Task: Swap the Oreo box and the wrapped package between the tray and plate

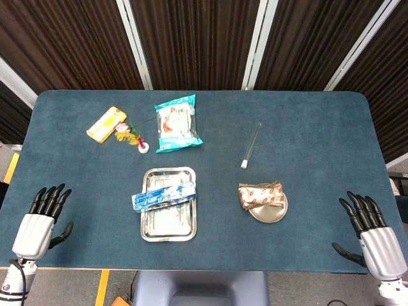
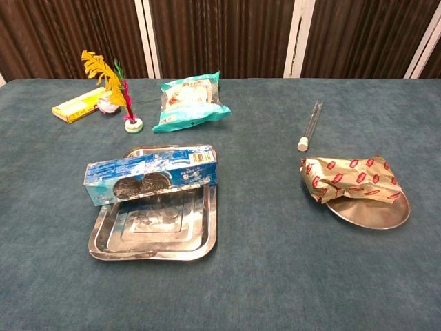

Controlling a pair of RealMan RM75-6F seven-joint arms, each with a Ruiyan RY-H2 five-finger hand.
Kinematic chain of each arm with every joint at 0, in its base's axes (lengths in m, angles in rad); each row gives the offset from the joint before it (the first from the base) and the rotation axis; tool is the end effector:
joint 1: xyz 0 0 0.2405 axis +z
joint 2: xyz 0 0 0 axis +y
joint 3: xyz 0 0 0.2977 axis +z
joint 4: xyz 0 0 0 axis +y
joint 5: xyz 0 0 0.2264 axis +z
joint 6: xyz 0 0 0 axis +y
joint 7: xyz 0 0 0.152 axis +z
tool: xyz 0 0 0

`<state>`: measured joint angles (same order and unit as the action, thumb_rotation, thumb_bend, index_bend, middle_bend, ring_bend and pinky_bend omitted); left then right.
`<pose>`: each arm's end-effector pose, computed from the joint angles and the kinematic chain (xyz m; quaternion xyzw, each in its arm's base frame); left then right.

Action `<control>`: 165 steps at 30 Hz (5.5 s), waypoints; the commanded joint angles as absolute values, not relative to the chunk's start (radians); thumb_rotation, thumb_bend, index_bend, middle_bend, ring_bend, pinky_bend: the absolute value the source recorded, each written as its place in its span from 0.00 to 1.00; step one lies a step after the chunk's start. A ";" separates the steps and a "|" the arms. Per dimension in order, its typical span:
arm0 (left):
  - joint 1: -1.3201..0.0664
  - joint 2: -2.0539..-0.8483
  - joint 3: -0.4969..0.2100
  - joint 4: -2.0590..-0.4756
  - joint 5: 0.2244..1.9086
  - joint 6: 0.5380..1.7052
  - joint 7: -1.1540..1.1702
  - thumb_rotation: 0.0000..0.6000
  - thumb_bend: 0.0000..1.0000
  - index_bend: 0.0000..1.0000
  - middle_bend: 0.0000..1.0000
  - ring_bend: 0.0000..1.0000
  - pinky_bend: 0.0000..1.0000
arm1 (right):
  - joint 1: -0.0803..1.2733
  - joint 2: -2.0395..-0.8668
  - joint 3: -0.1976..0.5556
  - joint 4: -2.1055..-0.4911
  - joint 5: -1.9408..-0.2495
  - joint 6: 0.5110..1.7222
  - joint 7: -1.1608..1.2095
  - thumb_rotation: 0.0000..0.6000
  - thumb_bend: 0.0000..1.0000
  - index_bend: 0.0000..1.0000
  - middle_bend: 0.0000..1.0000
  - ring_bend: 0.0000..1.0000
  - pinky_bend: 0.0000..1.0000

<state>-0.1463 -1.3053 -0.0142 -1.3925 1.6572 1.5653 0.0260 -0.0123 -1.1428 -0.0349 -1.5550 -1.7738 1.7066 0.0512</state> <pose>-0.3459 0.2073 0.1099 -0.6494 -0.3040 -0.4293 0.5491 -0.3356 -0.1361 0.1606 0.6220 -0.3321 0.4593 0.5403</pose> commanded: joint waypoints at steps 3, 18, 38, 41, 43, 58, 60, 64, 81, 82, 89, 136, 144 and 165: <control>-0.157 -1.310 0.008 -1.402 1.686 1.550 -0.003 1.00 0.38 0.00 0.00 0.00 0.00 | -0.014 -1.139 -0.041 -1.556 -1.782 1.706 0.057 1.00 0.10 0.00 0.00 0.00 0.00; -0.435 -1.537 -0.103 -1.355 1.613 1.210 -0.181 1.00 0.37 0.00 0.00 0.00 0.00 | -0.018 -1.104 -0.065 -1.569 -1.794 1.691 0.103 1.00 0.10 0.00 0.00 0.00 0.00; -0.582 -1.664 -0.134 -1.296 1.468 1.013 -0.040 1.00 0.37 0.08 0.26 0.20 0.27 | -0.026 -1.082 -0.053 -1.574 -1.762 1.696 0.149 1.00 0.10 0.00 0.00 0.00 0.00; -0.599 -1.678 -0.129 -1.263 1.476 1.009 -0.022 1.00 0.37 0.17 0.37 0.30 0.33 | -0.029 -1.081 -0.053 -1.575 -1.763 1.698 0.149 1.00 0.10 0.00 0.00 0.00 0.00; -0.606 -1.692 -0.133 -1.245 1.486 1.027 -0.044 1.00 0.39 0.25 0.44 0.36 0.37 | -0.031 -1.082 -0.054 -1.576 -1.765 1.702 0.148 1.00 0.10 0.00 0.00 0.00 0.00; -0.795 -1.735 -0.225 -1.109 1.567 1.039 -0.260 1.00 0.48 0.39 0.61 0.56 0.49 | -0.004 -1.083 -0.033 -1.590 -1.699 1.620 0.141 1.00 0.10 0.00 0.00 0.00 0.00; -0.858 -1.778 -0.260 -1.029 1.554 1.004 -0.297 1.00 0.48 0.39 0.61 0.56 0.49 | 0.013 -1.083 -0.027 -1.596 -1.668 1.571 0.124 1.00 0.10 0.00 0.00 0.00 0.00; -0.990 -1.860 -0.301 -0.868 1.516 0.876 -0.351 1.00 0.48 0.38 0.61 0.55 0.49 | 0.034 -1.075 -0.019 -1.606 -1.639 1.522 0.129 1.00 0.10 0.00 0.00 0.00 0.00; -1.326 -2.199 -0.257 -0.171 1.497 0.616 -0.610 1.00 0.42 0.03 0.16 0.09 0.07 | 0.105 -1.056 0.018 -1.575 -1.519 1.366 0.223 1.00 0.10 0.00 0.00 0.00 0.00; -1.325 -2.200 -0.252 -0.165 1.498 0.629 -0.620 1.00 0.41 0.01 0.11 0.04 0.03 | 0.105 -1.057 0.018 -1.576 -1.518 1.367 0.219 1.00 0.10 0.00 0.00 0.00 0.00; -1.305 -2.167 -0.223 -0.182 1.497 0.698 -0.667 1.00 0.40 0.00 0.00 0.00 0.00 | 0.100 -1.061 0.001 -1.592 -1.552 1.381 0.191 1.00 0.10 0.00 0.00 0.00 0.00; -0.357 -1.360 0.111 -1.246 1.688 1.604 -0.318 1.00 0.37 0.00 0.00 0.00 0.00 | 0.594 -1.517 0.177 -1.525 -0.958 0.949 -0.603 1.00 0.32 0.70 0.43 0.40 0.53; -0.345 -1.353 0.096 -1.250 1.688 1.586 -0.314 1.00 0.36 0.00 0.00 0.00 0.00 | 0.561 -1.390 0.171 -1.732 -1.055 1.026 -0.535 1.00 0.37 0.79 0.53 0.48 0.59; -0.304 -1.346 0.062 -1.266 1.696 1.597 -0.317 1.00 0.36 0.00 0.00 0.00 0.00 | 0.693 -1.346 0.045 -1.964 -0.958 0.875 -0.656 1.00 0.12 0.00 0.04 0.01 0.19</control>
